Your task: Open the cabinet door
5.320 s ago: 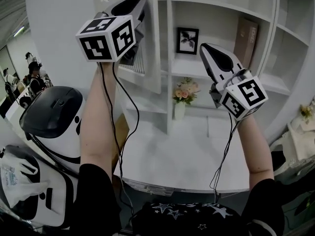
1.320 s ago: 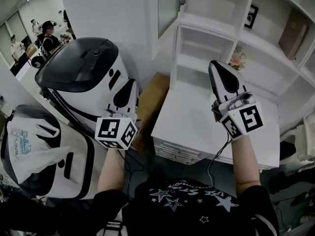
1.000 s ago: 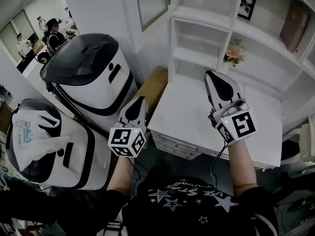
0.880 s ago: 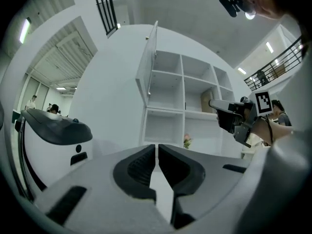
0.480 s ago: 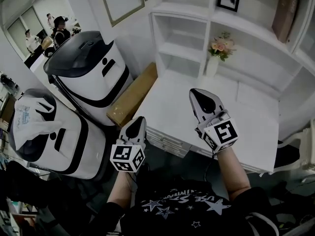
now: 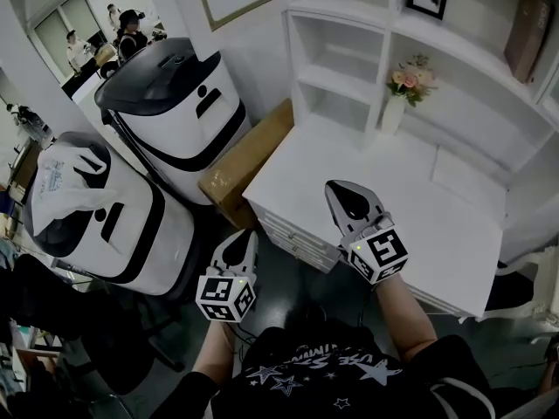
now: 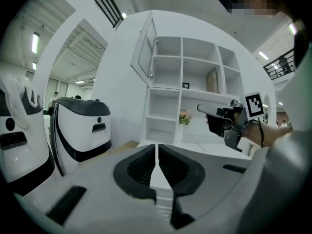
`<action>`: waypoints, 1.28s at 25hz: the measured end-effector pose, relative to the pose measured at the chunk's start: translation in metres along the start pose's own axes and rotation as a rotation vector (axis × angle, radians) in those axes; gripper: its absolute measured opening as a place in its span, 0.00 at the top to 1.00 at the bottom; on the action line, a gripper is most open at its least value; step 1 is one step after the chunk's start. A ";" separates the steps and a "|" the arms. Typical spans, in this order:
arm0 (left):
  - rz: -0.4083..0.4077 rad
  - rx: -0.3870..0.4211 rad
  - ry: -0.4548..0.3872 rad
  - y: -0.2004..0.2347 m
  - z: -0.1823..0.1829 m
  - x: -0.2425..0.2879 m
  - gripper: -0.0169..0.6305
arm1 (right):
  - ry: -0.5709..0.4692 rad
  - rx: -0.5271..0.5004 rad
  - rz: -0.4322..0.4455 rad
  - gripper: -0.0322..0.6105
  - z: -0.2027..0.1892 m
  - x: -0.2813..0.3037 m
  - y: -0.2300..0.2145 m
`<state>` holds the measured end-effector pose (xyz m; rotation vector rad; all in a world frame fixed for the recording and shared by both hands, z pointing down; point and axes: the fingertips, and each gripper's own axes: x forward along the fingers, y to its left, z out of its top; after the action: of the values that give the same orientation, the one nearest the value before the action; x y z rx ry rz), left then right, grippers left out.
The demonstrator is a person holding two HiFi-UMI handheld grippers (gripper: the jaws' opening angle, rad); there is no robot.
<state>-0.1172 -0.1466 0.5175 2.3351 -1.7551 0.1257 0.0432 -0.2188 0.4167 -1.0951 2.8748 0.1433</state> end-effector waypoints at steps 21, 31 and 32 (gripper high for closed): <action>0.028 -0.048 -0.070 -0.007 -0.016 -0.180 0.93 | 0.098 0.036 0.049 0.94 -0.006 -0.068 0.157; -0.005 -0.063 -0.066 -0.022 -0.044 -0.268 0.93 | 0.147 0.037 0.005 0.94 -0.010 -0.135 0.234; -0.005 -0.065 -0.066 -0.019 -0.048 -0.276 0.93 | 0.153 0.029 0.002 0.94 -0.011 -0.138 0.242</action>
<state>-0.1746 0.1278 0.5074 2.3226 -1.7556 -0.0095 -0.0153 0.0510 0.4562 -1.1463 3.0009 0.0183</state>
